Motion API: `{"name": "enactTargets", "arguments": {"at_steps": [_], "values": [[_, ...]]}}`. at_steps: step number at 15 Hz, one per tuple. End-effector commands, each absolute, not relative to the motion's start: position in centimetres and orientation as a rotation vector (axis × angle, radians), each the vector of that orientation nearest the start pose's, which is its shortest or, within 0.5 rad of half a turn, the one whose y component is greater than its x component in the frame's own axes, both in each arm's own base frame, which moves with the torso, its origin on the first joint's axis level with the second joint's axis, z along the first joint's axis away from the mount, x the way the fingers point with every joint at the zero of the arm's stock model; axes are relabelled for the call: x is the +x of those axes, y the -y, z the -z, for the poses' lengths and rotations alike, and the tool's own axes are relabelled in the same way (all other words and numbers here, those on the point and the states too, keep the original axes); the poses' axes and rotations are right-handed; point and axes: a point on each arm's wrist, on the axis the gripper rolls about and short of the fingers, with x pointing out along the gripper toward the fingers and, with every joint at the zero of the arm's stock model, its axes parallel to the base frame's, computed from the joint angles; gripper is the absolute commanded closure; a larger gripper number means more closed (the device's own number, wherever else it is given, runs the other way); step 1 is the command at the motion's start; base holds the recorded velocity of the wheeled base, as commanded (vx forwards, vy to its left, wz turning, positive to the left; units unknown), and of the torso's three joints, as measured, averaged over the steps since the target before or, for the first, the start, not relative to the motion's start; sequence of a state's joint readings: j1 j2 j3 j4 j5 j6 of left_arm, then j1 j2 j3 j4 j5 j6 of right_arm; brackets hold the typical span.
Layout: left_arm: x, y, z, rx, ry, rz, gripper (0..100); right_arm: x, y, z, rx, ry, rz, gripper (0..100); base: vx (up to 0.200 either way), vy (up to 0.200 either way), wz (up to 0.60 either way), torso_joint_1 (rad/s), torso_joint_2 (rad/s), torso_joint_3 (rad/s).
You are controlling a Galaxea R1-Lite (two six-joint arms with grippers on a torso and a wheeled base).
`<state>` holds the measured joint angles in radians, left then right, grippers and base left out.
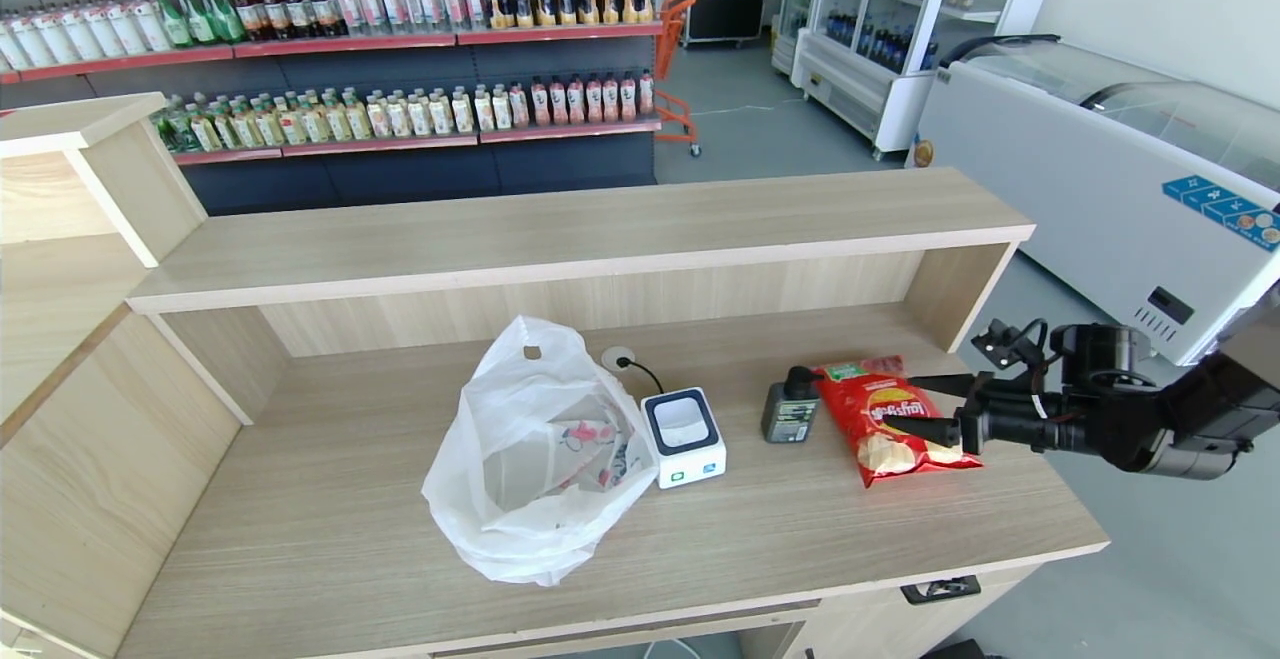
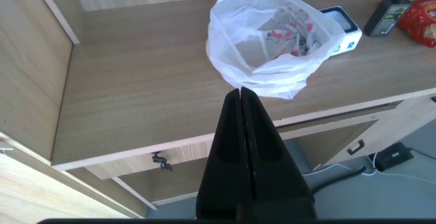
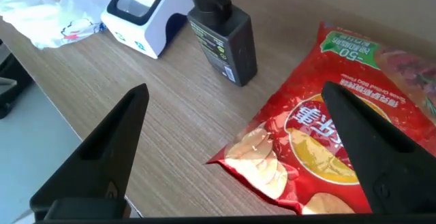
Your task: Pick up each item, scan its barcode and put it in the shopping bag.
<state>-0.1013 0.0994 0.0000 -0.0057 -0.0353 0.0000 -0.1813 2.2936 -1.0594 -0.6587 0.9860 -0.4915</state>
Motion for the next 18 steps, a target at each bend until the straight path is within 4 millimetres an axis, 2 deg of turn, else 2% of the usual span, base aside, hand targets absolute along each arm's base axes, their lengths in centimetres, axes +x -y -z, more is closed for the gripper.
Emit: {"name": "enactTargets", "arguments": {"at_steps": [1, 7, 13, 18], "values": [[-1.5, -0.1, -7.8, 0.003, -0.092, 0.136, 100, 40.7, 4.9, -2.5, -0.115, -0.285, -0.921, 0, 0.000, 0.000, 0.00, 0.000, 0.00, 0.000], [-1.5, -0.1, -7.8, 0.003, -0.094, 0.136, 100, 41.8, 3.8, -0.9, -0.091, -0.315, -0.963, 0, 0.000, 0.000, 0.00, 0.000, 0.00, 0.000], [-1.5, -0.1, -7.8, 0.003, -0.094, 0.136, 100, 41.3, 3.3, -0.3, -0.024, -0.374, -1.010, 0, 0.000, 0.000, 0.00, 0.000, 0.00, 0.000], [-1.5, -0.1, -7.8, 0.003, -0.094, 0.135, 100, 43.6, 2.8, -0.7, -0.082, -0.292, -1.023, 0, 0.000, 0.000, 0.00, 0.000, 0.00, 0.000]]}}
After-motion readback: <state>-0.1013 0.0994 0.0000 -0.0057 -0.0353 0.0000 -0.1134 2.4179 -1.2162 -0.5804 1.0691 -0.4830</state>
